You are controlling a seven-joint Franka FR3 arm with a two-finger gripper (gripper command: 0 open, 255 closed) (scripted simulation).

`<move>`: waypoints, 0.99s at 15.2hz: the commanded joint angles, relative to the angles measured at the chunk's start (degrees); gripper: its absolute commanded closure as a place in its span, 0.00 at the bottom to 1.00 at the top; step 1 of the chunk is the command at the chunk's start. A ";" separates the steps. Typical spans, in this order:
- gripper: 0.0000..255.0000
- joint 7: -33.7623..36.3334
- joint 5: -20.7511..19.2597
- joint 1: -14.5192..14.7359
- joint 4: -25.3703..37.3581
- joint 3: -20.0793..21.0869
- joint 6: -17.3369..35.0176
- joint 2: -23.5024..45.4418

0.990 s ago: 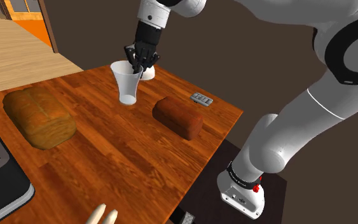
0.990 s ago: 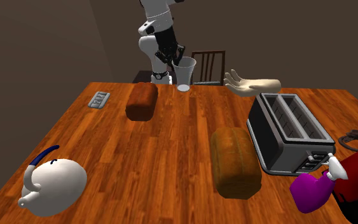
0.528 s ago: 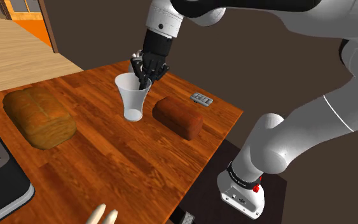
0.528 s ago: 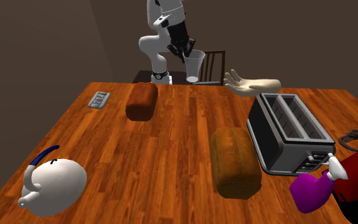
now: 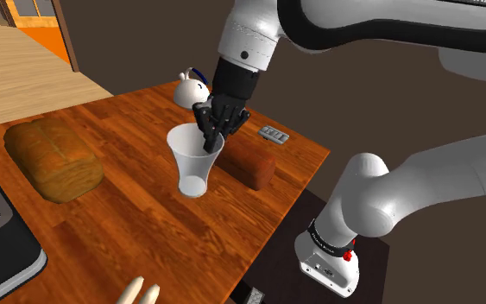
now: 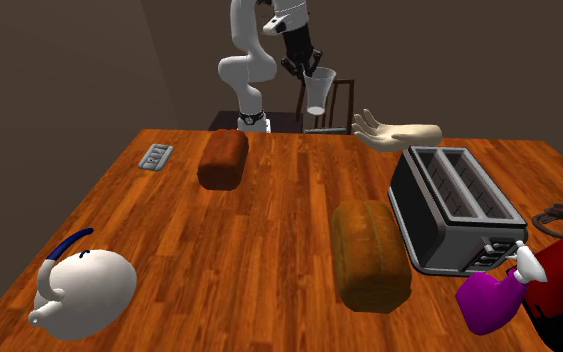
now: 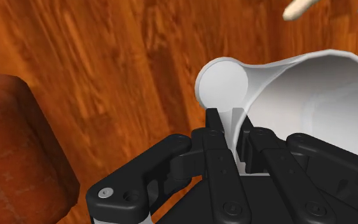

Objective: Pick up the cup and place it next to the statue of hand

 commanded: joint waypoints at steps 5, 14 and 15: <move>1.00 6.74 3.97 3.76 -4.46 4.68 -1.92 -8.60; 1.00 13.21 9.68 7.27 -8.63 11.23 -2.45 -15.93; 1.00 13.08 9.92 7.45 -9.42 11.45 -1.77 -16.03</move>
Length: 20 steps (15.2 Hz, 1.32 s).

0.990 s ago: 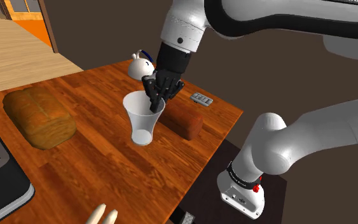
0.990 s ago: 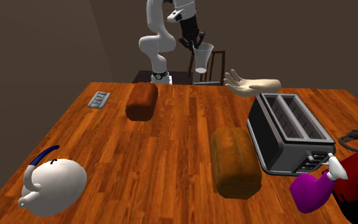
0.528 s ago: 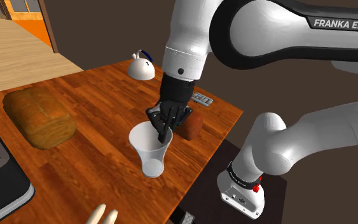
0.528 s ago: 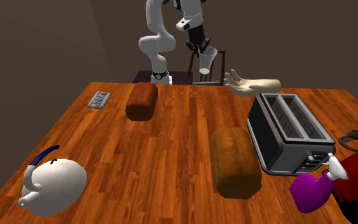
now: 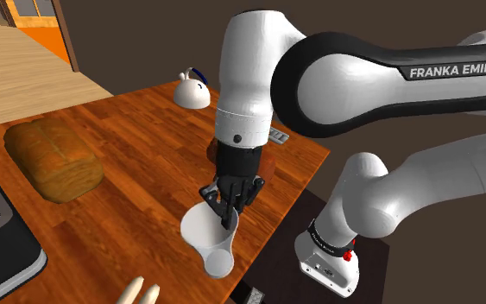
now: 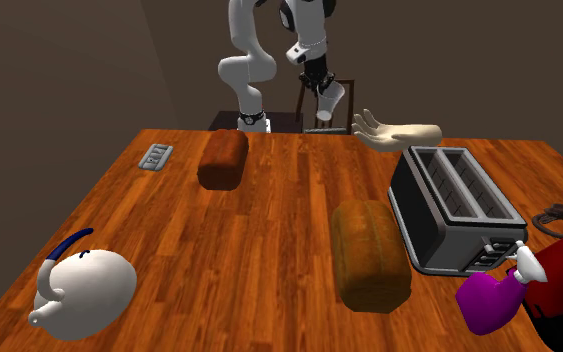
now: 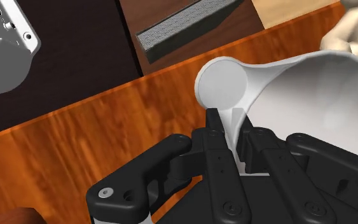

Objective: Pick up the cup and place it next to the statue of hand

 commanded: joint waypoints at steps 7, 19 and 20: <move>1.00 -0.54 1.69 6.24 -5.74 2.24 6.30 -15.47; 1.00 1.07 1.41 13.90 -14.31 1.43 18.34 -11.81; 1.00 1.21 1.36 14.57 -14.96 1.29 19.44 -11.35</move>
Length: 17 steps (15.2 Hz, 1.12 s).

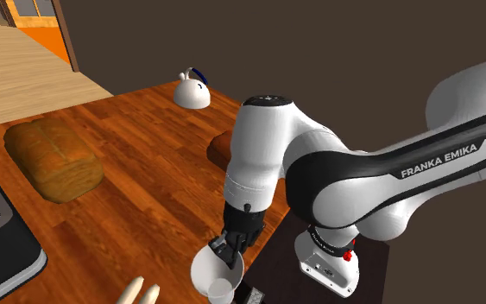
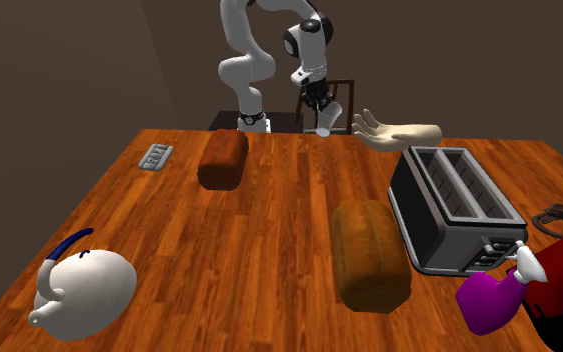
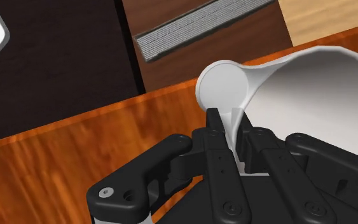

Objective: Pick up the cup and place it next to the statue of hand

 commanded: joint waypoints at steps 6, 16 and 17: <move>1.00 0.12 0.05 4.56 -4.42 -0.65 6.59 -9.79; 1.00 -0.14 1.09 7.88 -7.96 -0.94 14.71 -5.11; 1.00 -0.04 0.96 8.02 -7.98 -1.09 14.77 -5.07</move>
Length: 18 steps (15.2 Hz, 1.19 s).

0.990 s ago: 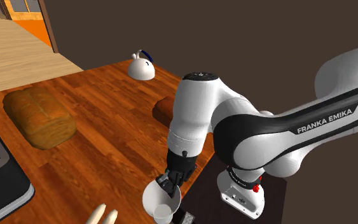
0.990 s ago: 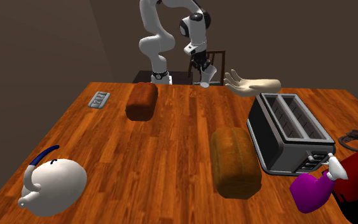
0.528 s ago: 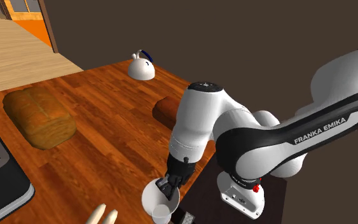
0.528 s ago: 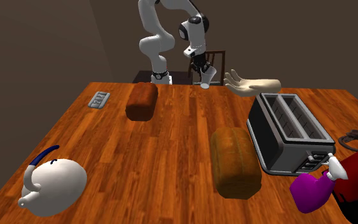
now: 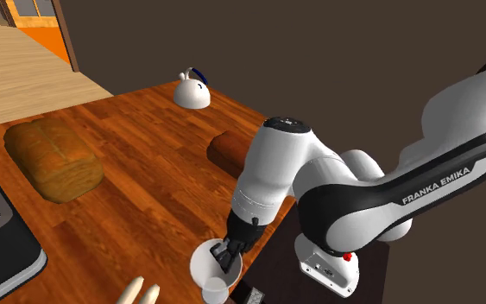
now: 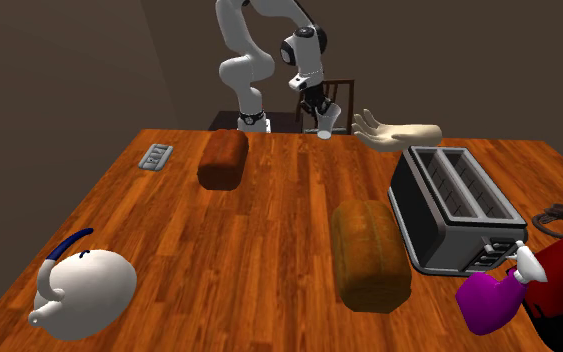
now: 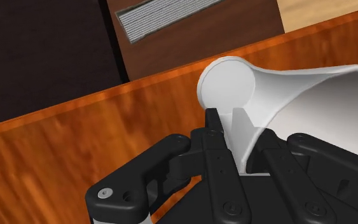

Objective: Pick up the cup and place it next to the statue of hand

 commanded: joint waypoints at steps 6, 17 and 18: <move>0.00 -0.10 -0.40 1.56 -1.41 -0.69 0.47 -5.02; 0.00 3.11 -6.59 2.25 1.83 -5.94 -9.37 -11.73; 0.00 3.32 -6.87 2.55 1.80 -6.23 -9.25 -11.65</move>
